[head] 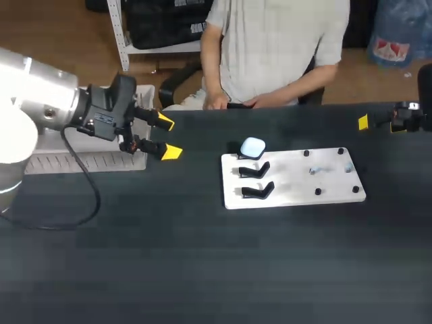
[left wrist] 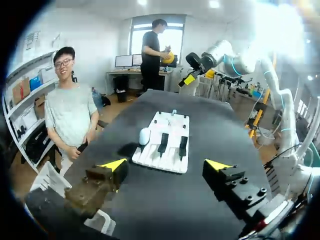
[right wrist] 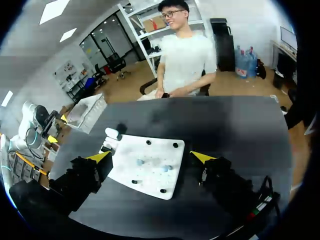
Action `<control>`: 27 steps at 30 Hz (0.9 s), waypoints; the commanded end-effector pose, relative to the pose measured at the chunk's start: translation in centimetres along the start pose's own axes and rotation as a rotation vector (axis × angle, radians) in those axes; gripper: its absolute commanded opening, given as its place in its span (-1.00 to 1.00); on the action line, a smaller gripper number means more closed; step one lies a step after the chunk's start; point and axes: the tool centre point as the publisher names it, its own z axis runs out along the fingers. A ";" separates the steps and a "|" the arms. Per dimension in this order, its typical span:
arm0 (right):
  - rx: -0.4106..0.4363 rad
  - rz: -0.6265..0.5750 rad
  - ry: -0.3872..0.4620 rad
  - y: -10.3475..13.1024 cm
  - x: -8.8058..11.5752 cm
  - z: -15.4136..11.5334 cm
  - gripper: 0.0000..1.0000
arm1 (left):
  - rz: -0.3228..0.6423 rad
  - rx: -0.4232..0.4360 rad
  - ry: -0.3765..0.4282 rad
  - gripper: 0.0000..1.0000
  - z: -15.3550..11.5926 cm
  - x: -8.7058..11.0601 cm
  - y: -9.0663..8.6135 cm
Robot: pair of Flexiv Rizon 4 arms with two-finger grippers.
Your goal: Pick up each earbud case from the left stands, insert the matching earbuds, close the lid, and place the case in the box.
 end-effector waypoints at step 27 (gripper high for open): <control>-0.002 -0.001 0.000 -0.1 0.0 0.0 1.00 | 0.065 0.177 -0.019 1.00 14.7 0.1 5.8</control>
